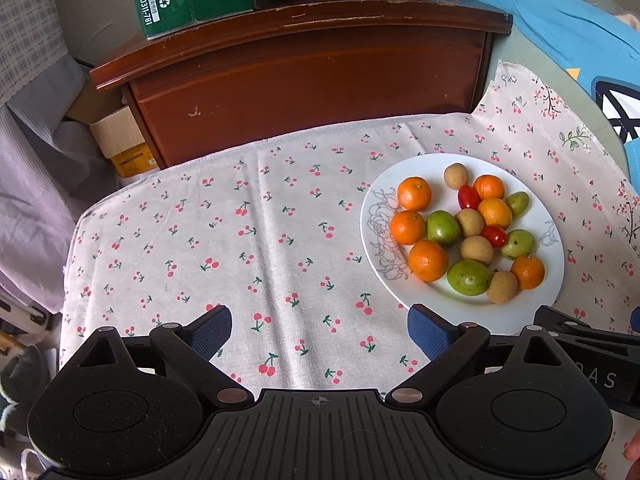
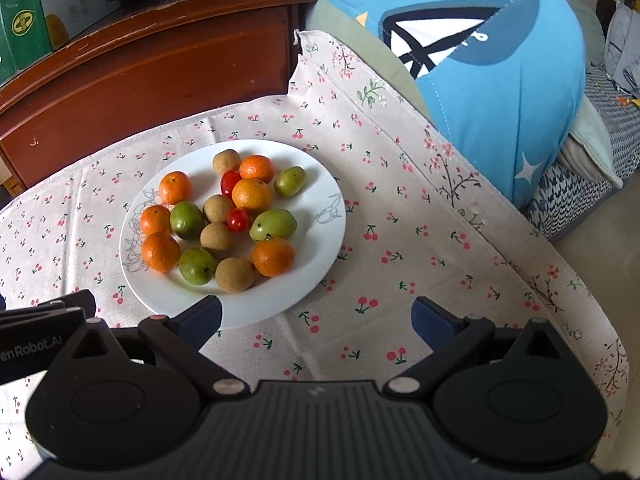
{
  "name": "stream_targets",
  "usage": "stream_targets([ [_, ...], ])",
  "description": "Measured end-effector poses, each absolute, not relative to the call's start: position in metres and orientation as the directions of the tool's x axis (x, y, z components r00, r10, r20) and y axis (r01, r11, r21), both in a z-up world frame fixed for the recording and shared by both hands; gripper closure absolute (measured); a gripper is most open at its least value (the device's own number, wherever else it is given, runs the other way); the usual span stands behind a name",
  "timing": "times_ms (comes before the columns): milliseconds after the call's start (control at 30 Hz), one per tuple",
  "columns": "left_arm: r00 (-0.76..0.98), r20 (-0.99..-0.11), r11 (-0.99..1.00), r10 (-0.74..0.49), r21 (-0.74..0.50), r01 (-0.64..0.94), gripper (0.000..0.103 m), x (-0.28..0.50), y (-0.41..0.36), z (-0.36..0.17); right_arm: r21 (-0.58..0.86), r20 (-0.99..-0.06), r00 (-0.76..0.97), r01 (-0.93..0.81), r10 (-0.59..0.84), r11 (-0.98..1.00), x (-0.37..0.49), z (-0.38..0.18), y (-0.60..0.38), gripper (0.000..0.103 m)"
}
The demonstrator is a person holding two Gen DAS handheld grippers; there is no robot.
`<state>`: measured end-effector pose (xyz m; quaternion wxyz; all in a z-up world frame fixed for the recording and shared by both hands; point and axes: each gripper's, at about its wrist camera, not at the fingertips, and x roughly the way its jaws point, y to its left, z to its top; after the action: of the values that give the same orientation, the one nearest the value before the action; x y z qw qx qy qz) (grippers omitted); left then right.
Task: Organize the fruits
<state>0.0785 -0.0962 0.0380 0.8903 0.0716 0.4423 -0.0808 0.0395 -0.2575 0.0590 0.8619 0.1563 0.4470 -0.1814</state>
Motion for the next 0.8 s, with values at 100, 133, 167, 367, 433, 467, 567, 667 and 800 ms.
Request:
stream_targets([
  [100, 0.595, -0.799, 0.976, -0.081, 0.058, 0.212, 0.007, 0.0782, -0.0967, 0.0381, 0.101, -0.826, 0.533, 0.456, -0.181, 0.884, 0.0398, 0.0590, -0.2569, 0.002],
  [133, 0.596, -0.799, 0.975, -0.081, 0.060, 0.213, 0.007, 0.0780, -0.0968, 0.0381, 0.099, -0.825, 0.534, 0.457, -0.184, 0.884, 0.0399, 0.0592, -0.2569, 0.002],
  [167, 0.596, -0.799, 0.975, -0.079, 0.063, 0.214, 0.007, 0.0779, -0.0970, 0.0381, 0.098, -0.825, 0.534, 0.459, -0.186, 0.883, 0.0398, 0.0593, -0.2568, 0.002],
  [367, 0.596, -0.799, 0.974, -0.073, 0.071, 0.214, 0.007, 0.0773, -0.0964, 0.0374, 0.101, -0.827, 0.532, 0.462, -0.184, 0.881, 0.0399, 0.0585, -0.2572, 0.002],
  [433, 0.596, -0.800, 0.974, -0.072, 0.072, 0.215, 0.007, 0.0772, -0.0963, 0.0373, 0.100, -0.827, 0.532, 0.460, -0.184, 0.882, 0.0401, 0.0587, -0.2570, 0.002],
  [467, 0.595, -0.800, 0.974, -0.071, 0.072, 0.214, 0.007, 0.0771, -0.0961, 0.0370, 0.099, -0.826, 0.533, 0.459, -0.184, 0.883, 0.0402, 0.0587, -0.2567, 0.002],
  [567, 0.596, -0.800, 0.974, -0.067, 0.077, 0.213, 0.007, 0.0763, -0.0951, 0.0365, 0.097, -0.825, 0.534, 0.457, -0.185, 0.884, 0.0401, 0.0590, -0.2565, 0.002],
  [667, 0.596, -0.801, 0.973, -0.062, 0.084, 0.214, 0.007, 0.0752, -0.0941, 0.0362, 0.097, -0.825, 0.536, 0.450, -0.181, 0.888, 0.0399, 0.0585, -0.2557, 0.003],
  [800, 0.599, -0.799, 0.973, -0.054, 0.094, 0.213, 0.007, 0.0725, -0.0914, 0.0368, 0.096, -0.819, 0.545, 0.436, -0.178, 0.895, 0.0384, 0.0588, -0.2526, 0.002],
])
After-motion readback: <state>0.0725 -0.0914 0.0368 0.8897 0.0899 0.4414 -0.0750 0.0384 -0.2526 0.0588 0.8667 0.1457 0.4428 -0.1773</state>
